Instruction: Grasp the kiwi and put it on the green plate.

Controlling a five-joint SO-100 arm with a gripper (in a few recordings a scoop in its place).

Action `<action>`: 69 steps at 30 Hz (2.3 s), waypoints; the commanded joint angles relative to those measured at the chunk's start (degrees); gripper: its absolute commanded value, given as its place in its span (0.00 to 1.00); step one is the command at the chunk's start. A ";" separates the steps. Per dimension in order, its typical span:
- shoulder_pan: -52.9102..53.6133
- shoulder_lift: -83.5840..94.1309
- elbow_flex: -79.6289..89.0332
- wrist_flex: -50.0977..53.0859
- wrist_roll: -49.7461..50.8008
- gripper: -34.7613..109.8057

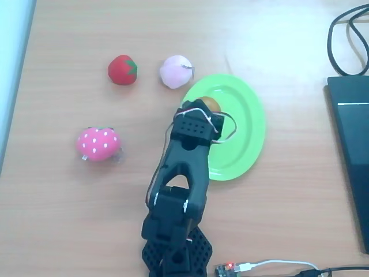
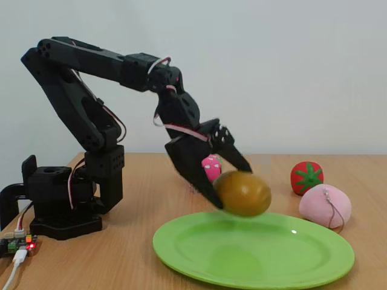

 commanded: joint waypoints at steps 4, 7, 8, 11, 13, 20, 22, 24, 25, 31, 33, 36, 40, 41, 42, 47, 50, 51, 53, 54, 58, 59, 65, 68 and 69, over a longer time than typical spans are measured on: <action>5.98 -2.64 0.97 1.05 3.43 0.43; 6.77 -4.04 1.05 1.05 4.57 0.43; 6.86 -4.48 1.05 0.88 4.83 0.43; 6.77 -5.27 1.32 0.79 5.27 0.43; 6.59 -5.45 1.76 0.79 5.45 0.43; 6.06 -6.50 2.02 0.79 5.45 0.43; 5.71 -6.24 1.93 0.79 5.45 0.44; 5.36 -5.89 1.93 0.79 5.36 0.45; 5.27 -5.71 2.02 0.79 5.36 0.48; 4.31 -3.69 2.64 0.62 5.10 0.53; 3.69 -2.64 3.16 0.44 5.01 0.54; 2.90 -1.05 3.87 0.44 4.92 0.54; 1.85 1.05 5.01 0.70 4.92 0.56; 1.67 1.58 5.45 0.70 4.92 0.56; 1.41 2.20 5.71 0.70 4.92 0.57; -0.44 6.68 7.82 0.97 3.78 0.58; -1.85 9.67 8.79 1.23 2.90 0.58; -2.46 10.63 8.79 1.76 2.55 0.58; -3.87 12.48 8.88 3.16 2.37 0.58; -4.57 13.45 8.88 3.96 2.46 0.58; -8.61 17.23 9.40 7.56 3.78 0.56; -9.76 18.19 9.40 8.61 4.48 0.56; -16.08 20.13 6.33 13.18 9.67 0.51; -18.19 19.78 4.13 13.18 12.04 0.46; -18.90 19.60 3.52 13.18 12.66 0.45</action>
